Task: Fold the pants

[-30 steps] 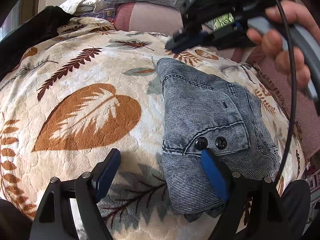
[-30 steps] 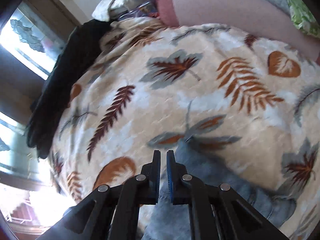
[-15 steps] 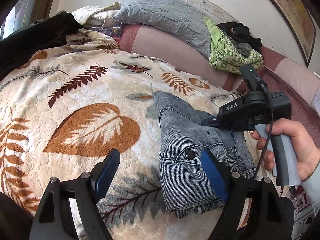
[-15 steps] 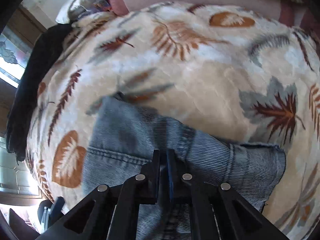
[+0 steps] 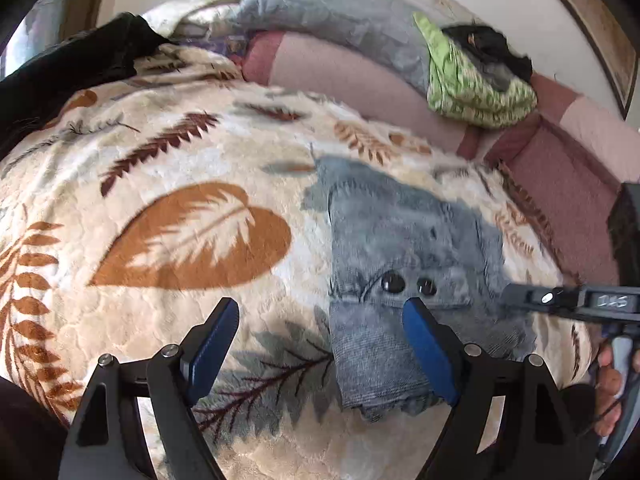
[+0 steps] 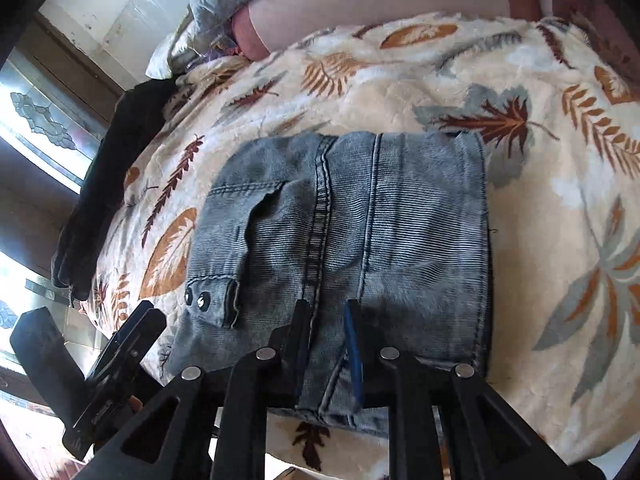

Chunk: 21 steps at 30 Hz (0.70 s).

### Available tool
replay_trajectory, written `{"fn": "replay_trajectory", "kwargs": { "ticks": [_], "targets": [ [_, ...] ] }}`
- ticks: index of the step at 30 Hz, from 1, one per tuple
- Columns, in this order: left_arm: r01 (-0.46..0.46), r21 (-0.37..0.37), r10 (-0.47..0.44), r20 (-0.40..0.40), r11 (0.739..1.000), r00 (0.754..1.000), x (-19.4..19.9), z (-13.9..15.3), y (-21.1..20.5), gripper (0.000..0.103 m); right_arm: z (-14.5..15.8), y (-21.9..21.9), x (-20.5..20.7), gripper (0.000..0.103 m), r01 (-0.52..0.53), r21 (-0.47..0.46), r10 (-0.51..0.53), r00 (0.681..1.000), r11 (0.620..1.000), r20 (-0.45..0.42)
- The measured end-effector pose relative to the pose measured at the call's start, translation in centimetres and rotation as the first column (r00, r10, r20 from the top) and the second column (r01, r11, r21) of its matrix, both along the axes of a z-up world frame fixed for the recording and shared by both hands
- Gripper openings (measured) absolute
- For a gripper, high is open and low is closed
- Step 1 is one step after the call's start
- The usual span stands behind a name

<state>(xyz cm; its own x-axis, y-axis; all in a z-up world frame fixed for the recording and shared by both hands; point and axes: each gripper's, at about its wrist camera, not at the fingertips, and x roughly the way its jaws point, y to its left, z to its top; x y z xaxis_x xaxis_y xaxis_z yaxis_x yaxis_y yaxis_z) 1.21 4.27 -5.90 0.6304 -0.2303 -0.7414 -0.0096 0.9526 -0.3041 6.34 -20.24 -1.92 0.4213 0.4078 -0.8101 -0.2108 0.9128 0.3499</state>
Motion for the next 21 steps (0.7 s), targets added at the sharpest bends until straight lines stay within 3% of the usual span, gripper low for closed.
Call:
{"fn": "replay_trajectory", "kwargs": {
  "ticks": [2, 3, 4, 7, 10, 11, 12, 13, 14, 16, 21],
  "targets": [
    [-0.016, -0.013, 0.016, 0.006, 1.000, 1.000, -0.1, -0.5, 0.0, 0.085, -1.2, -0.2, -1.4, 0.051, 0.005, -0.031, -0.005, 1.000, 0.999, 0.003],
    [-0.005, -0.015, 0.005, -0.005, 1.000, 1.000, -0.1, -0.3, -0.1, 0.085, -2.9, -0.3, -1.6, 0.064, 0.012, -0.084, -0.016, 0.999, 0.996, -0.045],
    [-0.004, -0.012, 0.004, 0.007, 1.000, 1.000, -0.2, 0.1, -0.1, 0.085, -3.7, -0.8, -2.3, 0.064, 0.011, -0.063, -0.013, 0.999, 0.998, -0.036],
    [-0.047, 0.009, 0.046, 0.086, 0.999, 0.995, -0.9, 1.3, 0.2, 0.085, -2.1, -1.4, -3.2, 0.064, 0.031, -0.028, -0.031, 1.000, 0.999, -0.002],
    [0.000, 0.041, 0.001, -0.010, 0.999, 1.000, 0.1, -0.5, -0.8, 0.085, -1.4, -3.0, -3.6, 0.066, 0.078, 0.001, -0.078, 0.995, 0.997, 0.059],
    [-0.007, 0.032, 0.007, 0.014, 0.999, 1.000, -0.1, -0.7, -0.6, 0.087, -2.6, -3.6, -3.2, 0.068, 0.097, -0.026, -0.097, 0.995, 0.995, 0.024],
    [-0.008, 0.037, 0.008, 0.010, 0.999, 1.000, 0.0, -0.6, -0.6, 0.088, -4.6, -4.3, -2.6, 0.081, 0.106, -0.026, -0.107, 0.993, 0.994, -0.053],
    [-0.008, 0.036, 0.007, 0.006, 0.999, 1.000, 0.1, -0.3, -0.6, 0.088, -5.8, -5.4, -2.5, 0.084, 0.124, 0.048, -0.118, 0.988, 0.991, -0.100],
    [-0.016, 0.032, 0.016, 0.021, 0.999, 1.000, -0.1, 0.0, -0.4, 0.087, -5.4, -6.2, -3.0, 0.083, 0.140, 0.084, -0.133, 0.988, 0.987, -0.080],
    [-0.034, 0.028, 0.032, 0.043, 0.999, 0.999, -0.4, 0.6, 0.0, 0.087, -4.4, -6.6, -3.2, 0.083, 0.157, 0.066, -0.150, 0.984, 0.985, -0.094],
    [-0.082, 0.010, 0.080, 0.082, 0.997, 0.993, -1.3, 1.4, 1.4, 0.087, 0.5, -7.1, -2.8, 0.084, 0.163, 0.114, -0.169, 0.985, 0.980, 0.043]
  ]
}}
